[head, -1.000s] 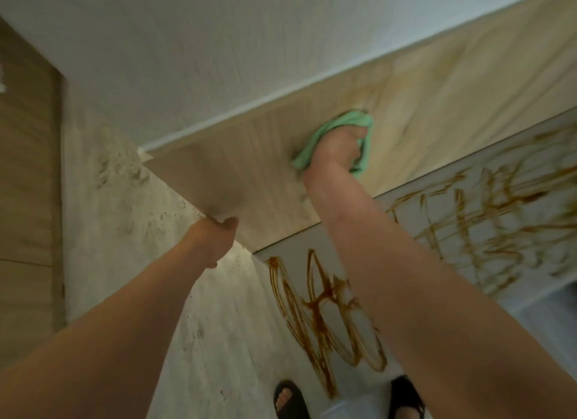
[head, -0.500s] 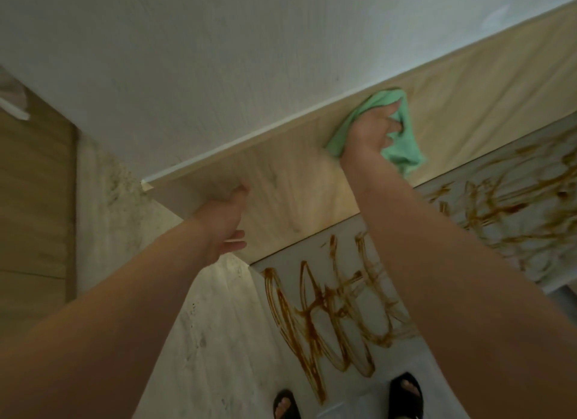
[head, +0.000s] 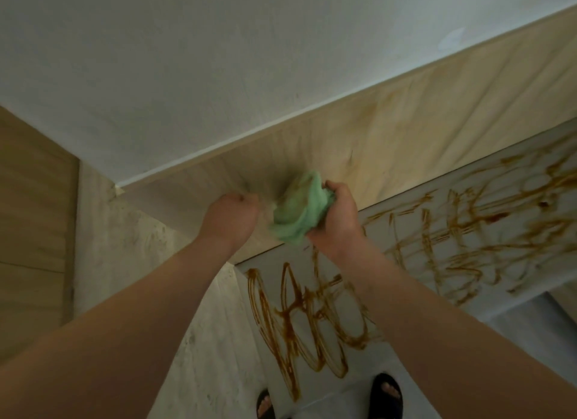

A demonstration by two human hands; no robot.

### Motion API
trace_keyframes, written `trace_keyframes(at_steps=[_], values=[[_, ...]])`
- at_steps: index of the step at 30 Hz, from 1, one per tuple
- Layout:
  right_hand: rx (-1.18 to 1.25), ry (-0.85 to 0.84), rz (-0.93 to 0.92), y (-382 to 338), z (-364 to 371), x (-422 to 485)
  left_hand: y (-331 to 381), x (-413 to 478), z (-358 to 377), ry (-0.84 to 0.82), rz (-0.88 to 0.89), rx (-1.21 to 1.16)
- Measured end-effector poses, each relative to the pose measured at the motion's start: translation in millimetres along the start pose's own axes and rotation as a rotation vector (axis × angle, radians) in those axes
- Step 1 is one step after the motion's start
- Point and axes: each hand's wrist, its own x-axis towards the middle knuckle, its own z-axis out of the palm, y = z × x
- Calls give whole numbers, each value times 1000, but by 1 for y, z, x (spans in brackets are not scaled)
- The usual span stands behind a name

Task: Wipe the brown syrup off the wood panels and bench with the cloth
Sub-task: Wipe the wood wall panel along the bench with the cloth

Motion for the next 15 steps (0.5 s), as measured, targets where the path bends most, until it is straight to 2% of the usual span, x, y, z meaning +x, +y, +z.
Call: trace_keyframes(at_steps=[1,3,5,7,10,12,15], values=[[-3,-30,11,-4,-11,-2,4,-5,8,26,56,-5],[-79,-71,13,-10,-31,-8,8,-11,26,-72,142,-152],[-186,-110,8,-14,-47,-14,15,-17,46,-338,157,-287],[-283,-166,19,-14,-62,-19,22,-21,68,-529,159,-277],[-337,-215,42,-17,-87,-19,22,-19,95,-453,196,-156],[-325,-158,20,-21,-104,-20,22,-17,103,-420,150,-237],[-511,15,-197,-29,-127,-18,25,-17,99,-526,14,-496]])
